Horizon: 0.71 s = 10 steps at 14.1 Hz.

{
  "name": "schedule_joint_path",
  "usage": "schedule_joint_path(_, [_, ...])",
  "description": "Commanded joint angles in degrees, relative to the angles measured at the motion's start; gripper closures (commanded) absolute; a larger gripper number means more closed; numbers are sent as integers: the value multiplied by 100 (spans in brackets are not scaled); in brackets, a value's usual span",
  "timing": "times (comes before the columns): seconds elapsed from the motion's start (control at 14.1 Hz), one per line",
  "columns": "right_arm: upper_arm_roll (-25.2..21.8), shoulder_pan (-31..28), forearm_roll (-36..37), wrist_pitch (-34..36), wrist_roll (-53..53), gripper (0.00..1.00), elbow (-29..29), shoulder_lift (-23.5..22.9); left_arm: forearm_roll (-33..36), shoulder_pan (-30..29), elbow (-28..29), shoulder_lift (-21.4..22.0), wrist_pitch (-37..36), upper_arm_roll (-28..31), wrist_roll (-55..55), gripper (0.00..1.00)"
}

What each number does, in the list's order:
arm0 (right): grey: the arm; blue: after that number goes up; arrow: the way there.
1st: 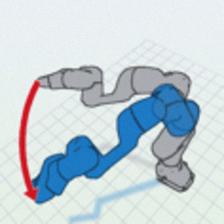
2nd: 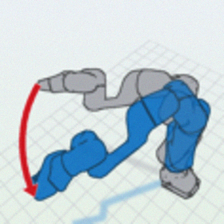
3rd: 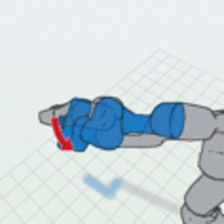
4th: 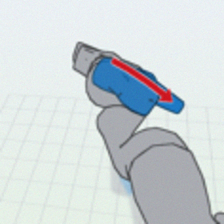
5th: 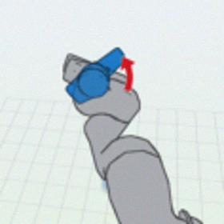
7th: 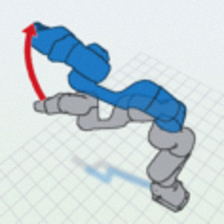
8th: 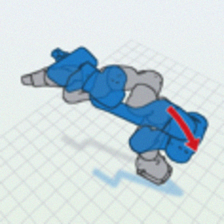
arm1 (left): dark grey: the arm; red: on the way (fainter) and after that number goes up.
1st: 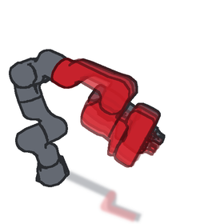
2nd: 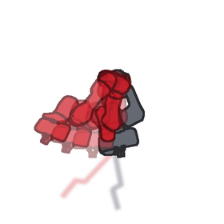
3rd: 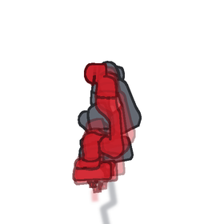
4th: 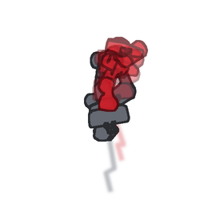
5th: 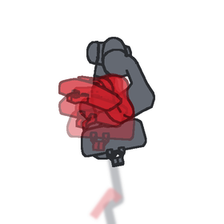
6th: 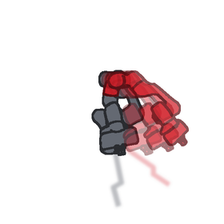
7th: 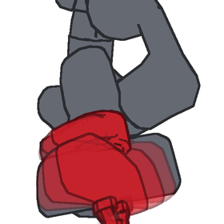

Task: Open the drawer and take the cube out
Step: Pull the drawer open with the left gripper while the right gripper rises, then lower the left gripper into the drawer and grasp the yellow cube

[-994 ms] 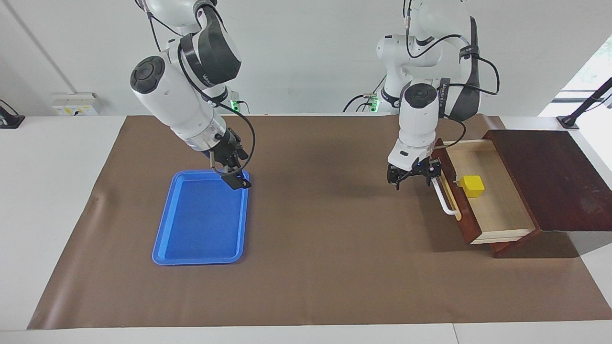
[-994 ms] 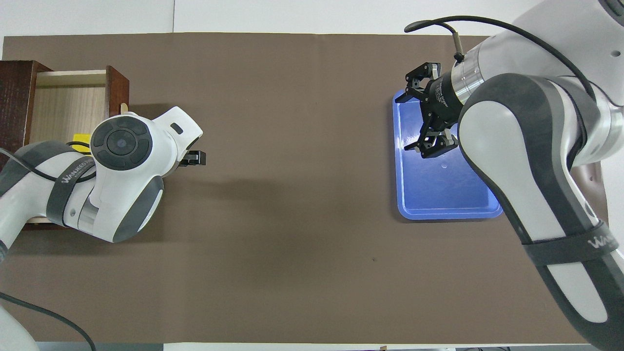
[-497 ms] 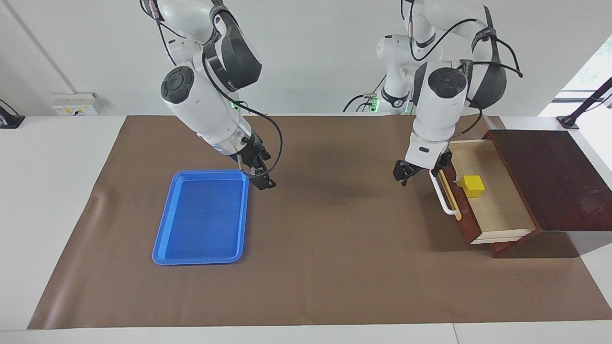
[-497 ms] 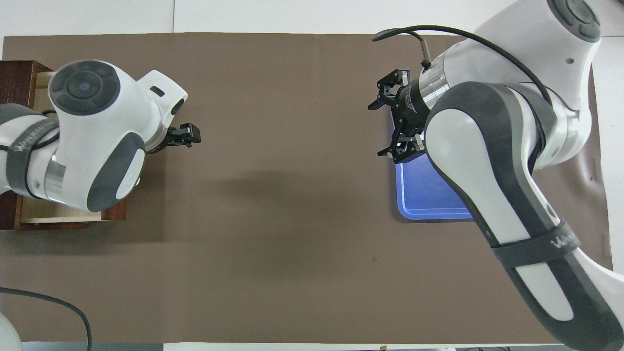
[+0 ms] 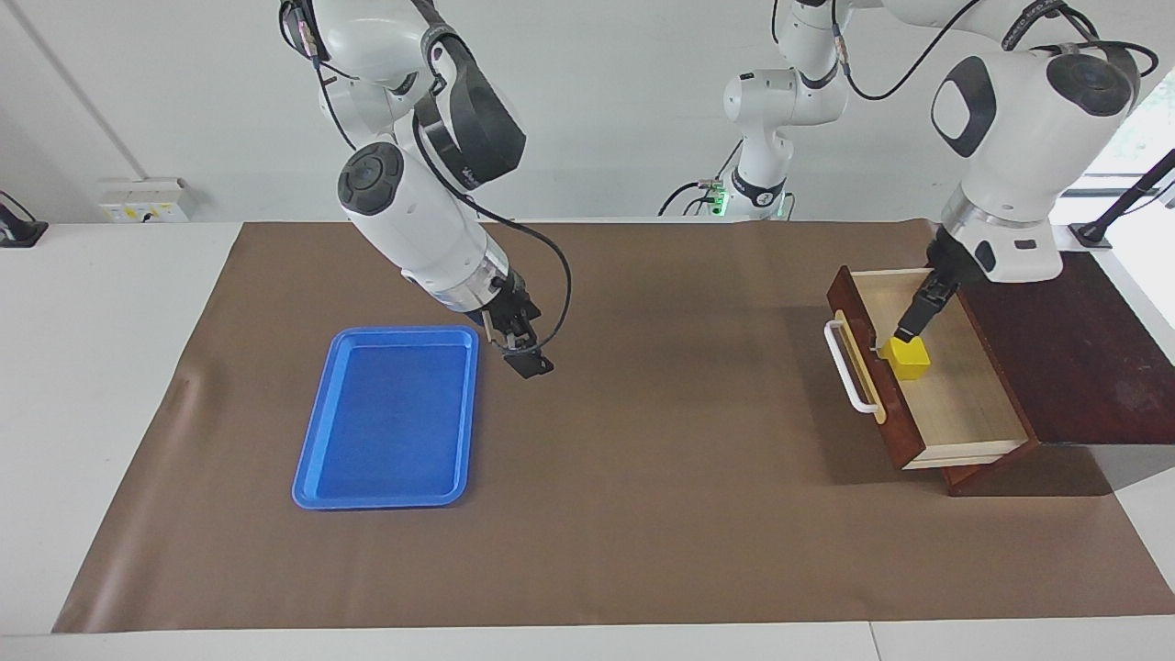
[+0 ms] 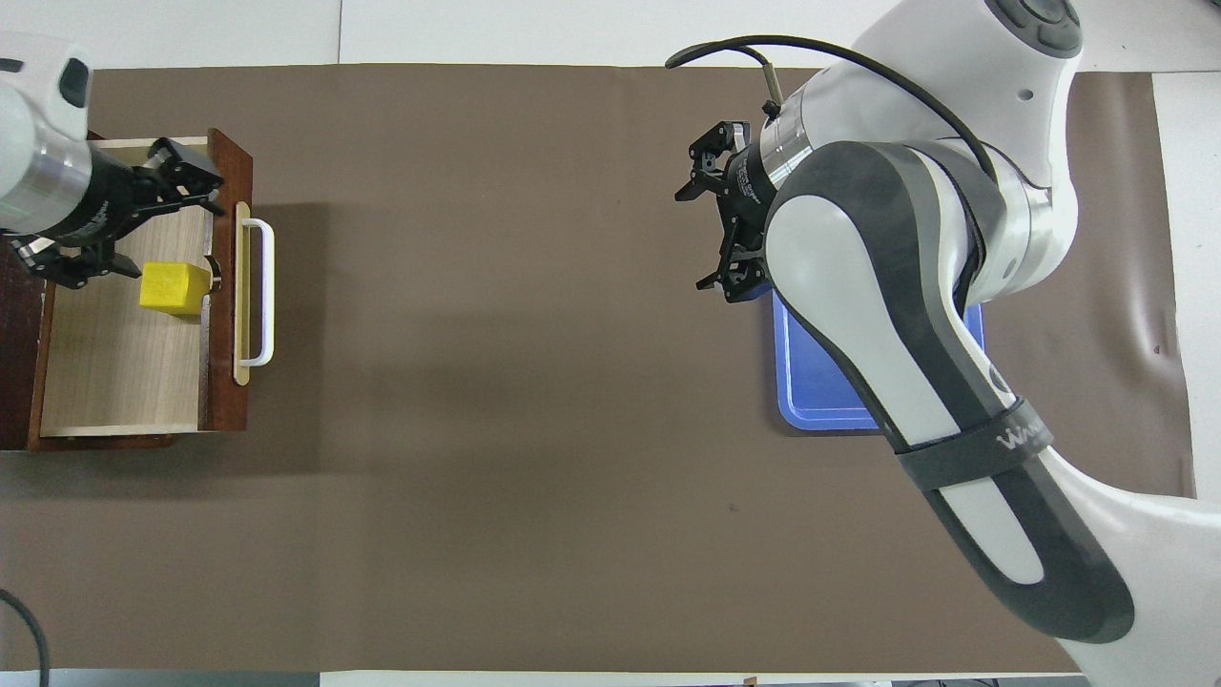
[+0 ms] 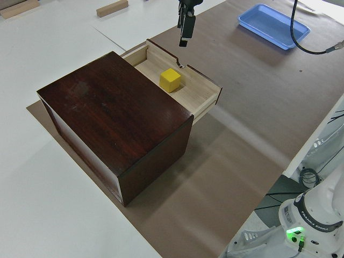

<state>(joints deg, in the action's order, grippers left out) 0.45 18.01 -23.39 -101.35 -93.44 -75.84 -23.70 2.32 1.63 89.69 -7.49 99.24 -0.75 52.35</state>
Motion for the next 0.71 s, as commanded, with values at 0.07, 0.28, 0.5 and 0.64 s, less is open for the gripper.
schedule_joint_path(0.07, [-1,-17,-17,71,-104,5,174,-91,-74,-356,1037,465,698,-39,2097,0])
schedule_joint_path(0.28, [-10,-43,1,124,-95,5,174,-82,-47,-469,1867,784,1317,-39,3164,0])
schedule_joint_path(0.5, [-19,-43,10,159,-95,5,174,-74,-39,-497,1938,688,1352,-39,3342,0])
schedule_joint_path(0.64, [-27,-34,10,89,-95,5,174,-82,-30,-505,1956,398,1800,-39,3649,0])
